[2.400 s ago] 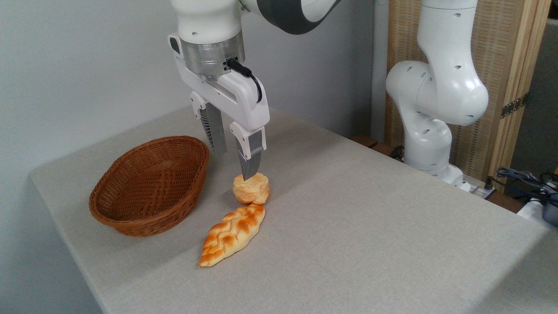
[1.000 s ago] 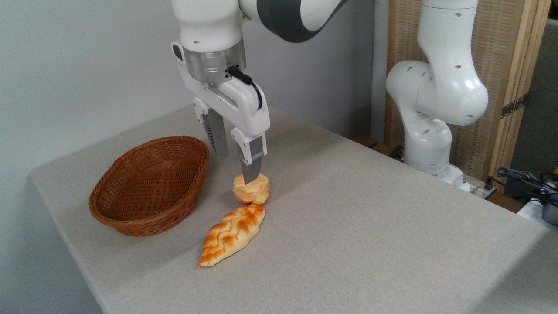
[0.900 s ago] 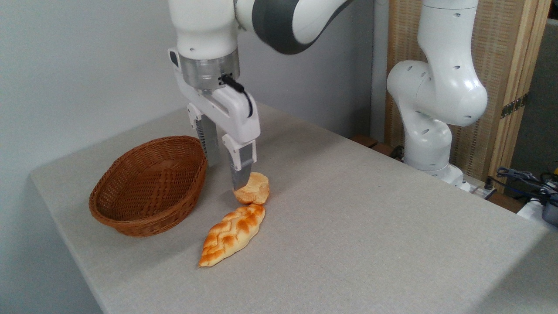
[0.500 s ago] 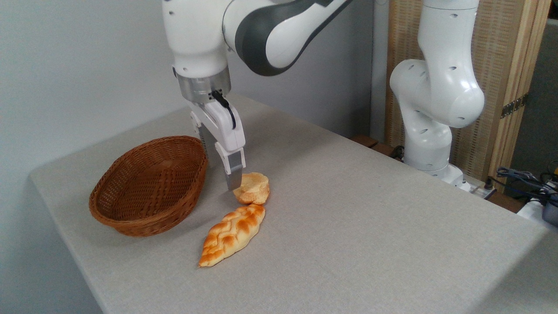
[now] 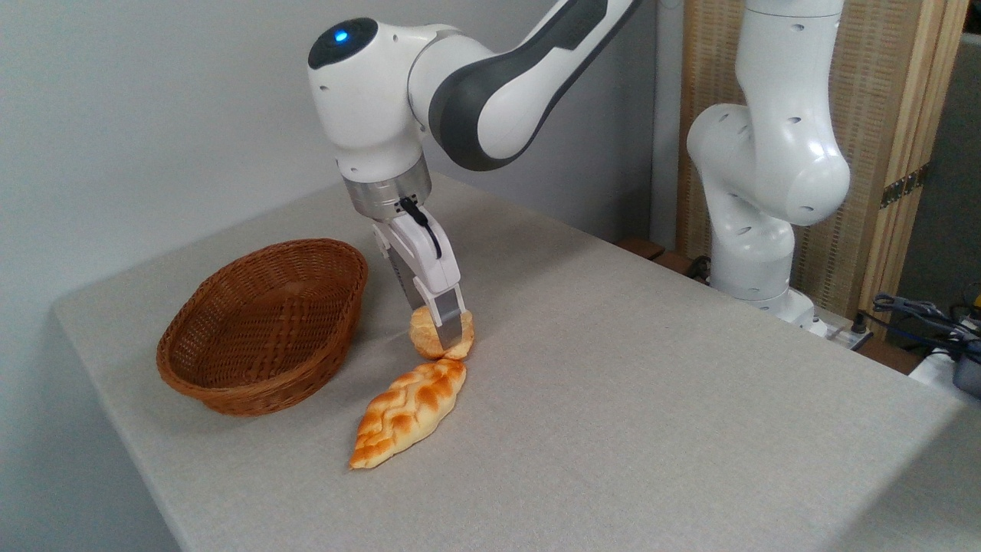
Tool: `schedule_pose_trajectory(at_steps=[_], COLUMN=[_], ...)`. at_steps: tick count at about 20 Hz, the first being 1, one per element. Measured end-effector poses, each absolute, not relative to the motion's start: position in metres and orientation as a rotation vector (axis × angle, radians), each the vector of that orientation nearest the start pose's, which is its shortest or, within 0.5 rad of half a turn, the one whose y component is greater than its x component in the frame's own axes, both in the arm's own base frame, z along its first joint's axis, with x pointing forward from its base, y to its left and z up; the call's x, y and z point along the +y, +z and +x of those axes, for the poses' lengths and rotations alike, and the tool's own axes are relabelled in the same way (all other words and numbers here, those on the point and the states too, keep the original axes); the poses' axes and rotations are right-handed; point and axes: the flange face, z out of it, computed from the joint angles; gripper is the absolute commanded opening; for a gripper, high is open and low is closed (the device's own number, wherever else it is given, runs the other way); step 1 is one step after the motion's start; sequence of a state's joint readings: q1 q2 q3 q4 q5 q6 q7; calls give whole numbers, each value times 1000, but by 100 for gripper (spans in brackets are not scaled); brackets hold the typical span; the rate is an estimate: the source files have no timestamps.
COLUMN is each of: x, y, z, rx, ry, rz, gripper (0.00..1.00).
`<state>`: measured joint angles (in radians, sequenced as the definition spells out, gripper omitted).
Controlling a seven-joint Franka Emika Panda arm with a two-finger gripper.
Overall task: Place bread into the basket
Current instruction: 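Close the gripper on the round bread roll and lift it, then carry the held roll over the wicker basket and lower it inside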
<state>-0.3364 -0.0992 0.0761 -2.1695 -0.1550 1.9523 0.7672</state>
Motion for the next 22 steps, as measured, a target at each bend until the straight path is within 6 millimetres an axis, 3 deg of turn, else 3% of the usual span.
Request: schedule_pose_trajectory(at_steps=[1,3,4,5,6,17,20,22], x=[-141,-142,-142,-142,-142,-142,-143,-145], y=[425,416,413,411,409,410,424,445], z=[482,483,484,484,485,486,493,502], rx=[1541,1548,1549,1550,1550,1550,1550,1547], ry=[143,174,186,194,199,195,149,82], rz=[-2927,-2907,-2900,-2895,-2892,-2890,-2886,-2881], gripper=[99,79,62,52,49,51,53,57])
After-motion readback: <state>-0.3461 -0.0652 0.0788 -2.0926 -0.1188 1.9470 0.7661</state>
